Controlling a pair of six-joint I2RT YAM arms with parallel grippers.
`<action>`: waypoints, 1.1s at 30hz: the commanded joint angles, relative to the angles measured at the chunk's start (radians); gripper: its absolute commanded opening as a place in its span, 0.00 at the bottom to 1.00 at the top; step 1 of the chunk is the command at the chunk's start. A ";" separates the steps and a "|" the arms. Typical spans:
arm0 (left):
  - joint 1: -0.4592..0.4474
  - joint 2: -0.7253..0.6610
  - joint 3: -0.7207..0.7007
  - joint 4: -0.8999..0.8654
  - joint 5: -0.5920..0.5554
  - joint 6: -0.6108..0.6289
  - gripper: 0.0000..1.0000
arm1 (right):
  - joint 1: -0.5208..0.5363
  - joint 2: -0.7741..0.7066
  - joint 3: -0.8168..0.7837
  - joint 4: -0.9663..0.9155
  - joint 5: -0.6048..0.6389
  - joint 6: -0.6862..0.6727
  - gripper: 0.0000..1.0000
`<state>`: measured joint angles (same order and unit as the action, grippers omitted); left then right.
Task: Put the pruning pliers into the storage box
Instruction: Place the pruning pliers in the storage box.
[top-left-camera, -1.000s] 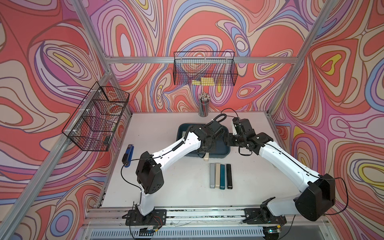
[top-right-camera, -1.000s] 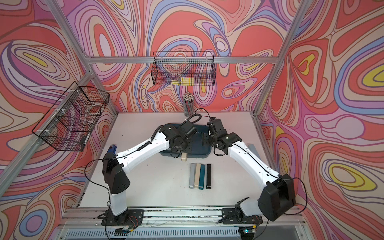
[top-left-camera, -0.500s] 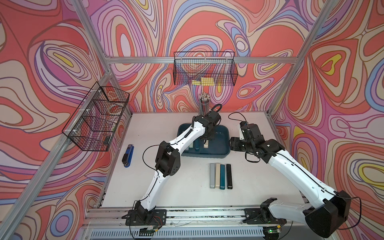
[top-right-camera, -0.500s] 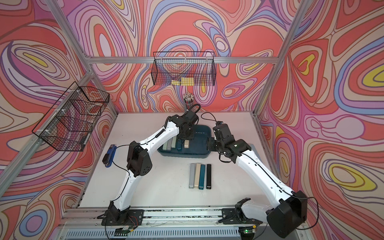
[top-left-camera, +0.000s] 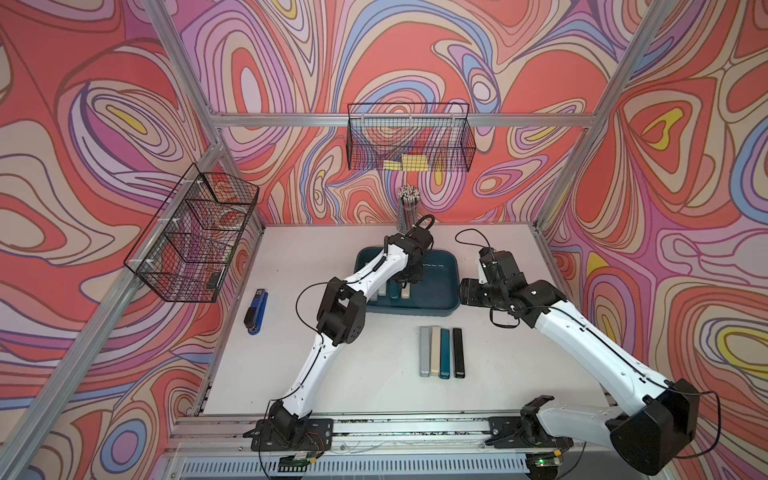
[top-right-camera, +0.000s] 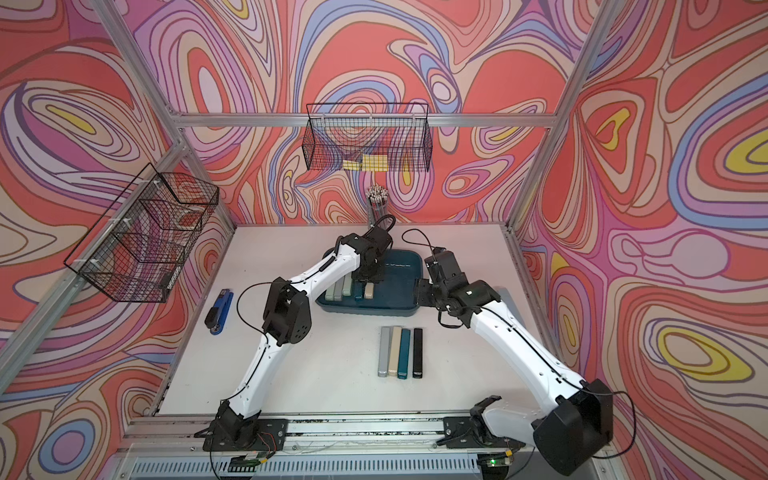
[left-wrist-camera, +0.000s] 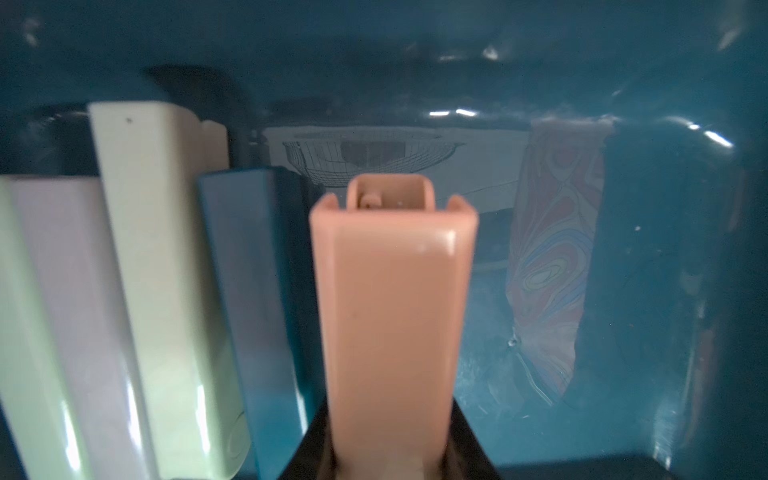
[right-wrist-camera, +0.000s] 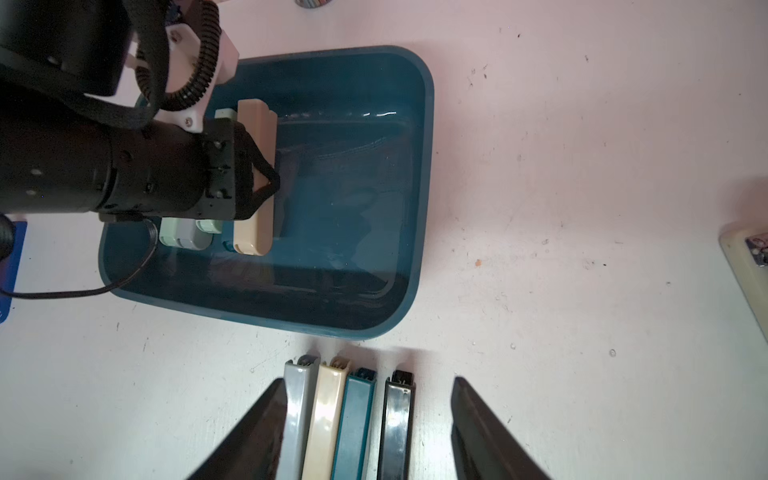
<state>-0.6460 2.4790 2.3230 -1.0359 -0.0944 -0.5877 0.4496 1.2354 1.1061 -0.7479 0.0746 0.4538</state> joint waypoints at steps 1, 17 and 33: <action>0.006 0.025 0.032 0.004 -0.008 0.003 0.19 | 0.001 0.015 -0.017 0.021 0.000 0.009 0.64; 0.029 0.087 0.032 0.010 -0.043 -0.025 0.21 | 0.002 0.058 -0.037 0.070 -0.013 0.002 0.64; 0.031 0.094 0.029 0.004 -0.032 -0.037 0.28 | 0.002 0.086 -0.042 0.097 -0.032 0.005 0.65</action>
<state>-0.6209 2.5412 2.3383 -1.0206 -0.1127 -0.6064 0.4496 1.3075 1.0721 -0.6640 0.0517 0.4572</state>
